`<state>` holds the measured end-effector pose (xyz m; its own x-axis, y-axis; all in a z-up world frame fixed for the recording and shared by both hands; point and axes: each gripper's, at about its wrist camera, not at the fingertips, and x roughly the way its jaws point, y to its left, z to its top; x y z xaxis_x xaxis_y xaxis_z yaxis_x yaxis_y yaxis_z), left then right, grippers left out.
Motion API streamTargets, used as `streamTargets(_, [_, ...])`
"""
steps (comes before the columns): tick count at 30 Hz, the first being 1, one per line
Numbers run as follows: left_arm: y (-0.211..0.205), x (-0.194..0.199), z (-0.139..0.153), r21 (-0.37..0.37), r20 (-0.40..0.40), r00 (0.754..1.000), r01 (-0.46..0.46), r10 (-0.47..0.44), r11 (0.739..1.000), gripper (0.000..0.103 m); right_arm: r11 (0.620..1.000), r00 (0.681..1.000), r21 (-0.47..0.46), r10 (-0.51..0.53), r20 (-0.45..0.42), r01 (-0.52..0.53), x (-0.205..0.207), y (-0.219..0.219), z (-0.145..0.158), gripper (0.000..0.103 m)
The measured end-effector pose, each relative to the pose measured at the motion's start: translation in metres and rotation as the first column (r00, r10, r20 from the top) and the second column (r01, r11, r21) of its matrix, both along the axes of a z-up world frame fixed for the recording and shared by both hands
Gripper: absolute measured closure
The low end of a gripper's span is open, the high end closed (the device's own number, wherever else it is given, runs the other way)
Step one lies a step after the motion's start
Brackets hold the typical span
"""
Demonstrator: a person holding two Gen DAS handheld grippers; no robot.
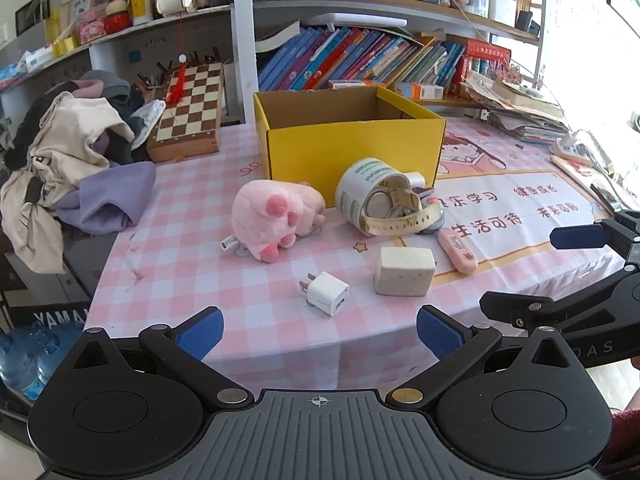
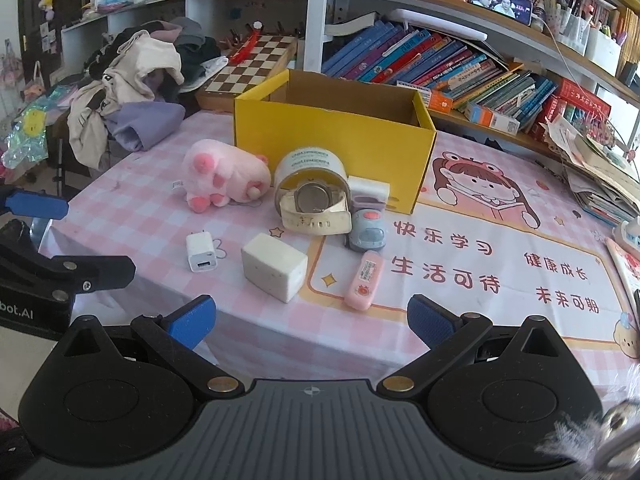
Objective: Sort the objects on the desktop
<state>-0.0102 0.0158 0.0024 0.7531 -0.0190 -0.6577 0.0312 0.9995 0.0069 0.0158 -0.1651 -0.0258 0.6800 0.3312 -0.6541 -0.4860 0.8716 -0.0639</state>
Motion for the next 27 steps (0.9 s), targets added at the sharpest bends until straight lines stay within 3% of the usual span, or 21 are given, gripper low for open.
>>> streamTargets(4, [0.001, 0.002, 0.001, 0.000, 0.011, 1.000, -0.004, 0.004, 1.000, 0.000, 1.000, 1.000, -0.017, -0.002, -0.010, 0.002, 0.002, 0.000, -0.003, 0.000])
streamTargets(13, [0.006, 0.016, 0.010, 0.006, 0.064, 0.997, -0.046, 0.046, 0.999, 0.000, 0.987, 0.988, -0.121, 0.118, 0.100, -0.106, 0.018, 0.006, 0.009, 0.000])
streamTargets(19, [0.000, 0.015, 0.010, 0.043, 0.151, 0.983, -0.110, 0.103, 0.993, 0.000, 0.997, 0.996, -0.073, 0.020, 0.092, -0.014, 0.030, 0.009, 0.002, 0.000])
streamTargets(22, [0.002, 0.014, 0.005, 0.022, 0.114, 0.986, -0.124, 0.120, 0.992, 0.000, 0.997, 0.997, -0.021, -0.069, 0.039, 0.069, 0.030, 0.006, -0.008, 0.000])
streamTargets(27, [0.009, 0.016, -0.009, -0.064, 0.012, 0.988, -0.154, 0.155, 0.986, 0.000, 0.999, 0.998, -0.001, -0.049, 0.047, 0.049, 0.019, -0.002, -0.008, 0.000])
